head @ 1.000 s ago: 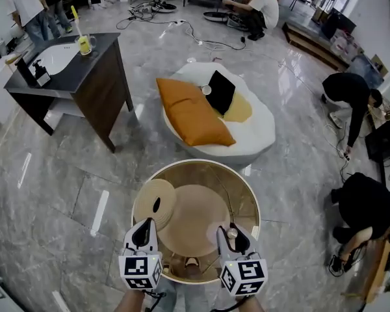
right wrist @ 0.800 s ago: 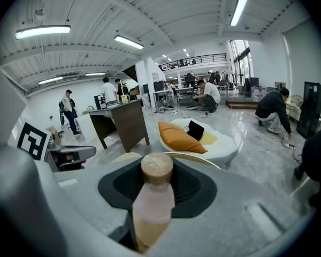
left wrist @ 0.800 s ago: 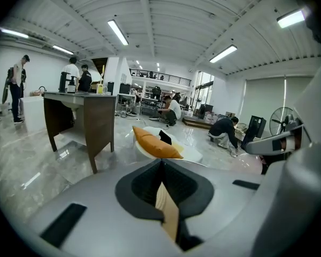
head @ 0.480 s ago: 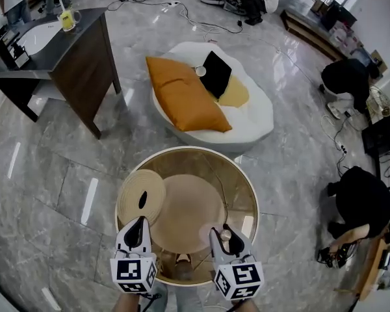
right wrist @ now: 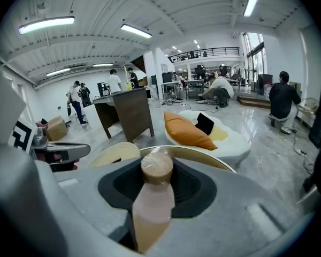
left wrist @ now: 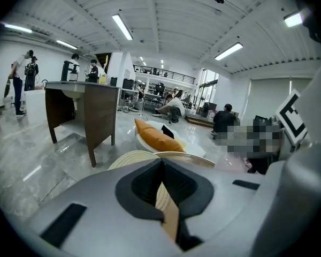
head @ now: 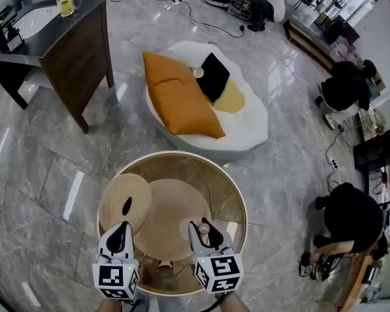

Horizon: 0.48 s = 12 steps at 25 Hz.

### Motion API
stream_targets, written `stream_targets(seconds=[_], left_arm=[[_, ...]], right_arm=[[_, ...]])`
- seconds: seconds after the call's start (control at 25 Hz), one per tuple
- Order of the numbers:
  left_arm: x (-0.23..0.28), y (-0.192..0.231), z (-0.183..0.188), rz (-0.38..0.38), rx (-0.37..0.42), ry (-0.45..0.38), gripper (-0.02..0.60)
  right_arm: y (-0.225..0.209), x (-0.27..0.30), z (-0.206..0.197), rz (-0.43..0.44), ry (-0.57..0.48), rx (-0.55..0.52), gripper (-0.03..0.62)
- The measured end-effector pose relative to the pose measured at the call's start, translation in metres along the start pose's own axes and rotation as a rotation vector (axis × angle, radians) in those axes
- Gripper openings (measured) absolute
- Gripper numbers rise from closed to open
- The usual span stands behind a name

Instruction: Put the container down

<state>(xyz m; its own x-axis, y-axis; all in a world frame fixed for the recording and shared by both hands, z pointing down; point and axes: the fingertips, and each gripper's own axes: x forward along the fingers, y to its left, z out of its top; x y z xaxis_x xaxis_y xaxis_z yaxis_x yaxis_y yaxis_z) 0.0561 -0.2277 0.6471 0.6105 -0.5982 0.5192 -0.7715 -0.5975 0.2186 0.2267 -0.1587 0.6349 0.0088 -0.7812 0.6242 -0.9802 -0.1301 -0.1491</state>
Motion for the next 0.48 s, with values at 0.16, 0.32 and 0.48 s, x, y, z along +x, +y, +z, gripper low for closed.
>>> stream_targets(seconds=[0.16,0.32,0.48], left_arm=[[0.009,0.003,-0.009,0.003,-0.015,0.012,-0.005],[0.014,0.011,-0.010,0.016,-0.029,0.018,-0.005],[0.018,0.018,-0.013,0.025,-0.046,0.028,-0.005]], right_arm=[[-0.004,0.032,0.006,0.006,0.008,-0.033,0.133],[-0.004,0.063,0.013,0.016,0.014,-0.054,0.134],[0.003,0.091,0.015,0.031,0.021,-0.085,0.134]])
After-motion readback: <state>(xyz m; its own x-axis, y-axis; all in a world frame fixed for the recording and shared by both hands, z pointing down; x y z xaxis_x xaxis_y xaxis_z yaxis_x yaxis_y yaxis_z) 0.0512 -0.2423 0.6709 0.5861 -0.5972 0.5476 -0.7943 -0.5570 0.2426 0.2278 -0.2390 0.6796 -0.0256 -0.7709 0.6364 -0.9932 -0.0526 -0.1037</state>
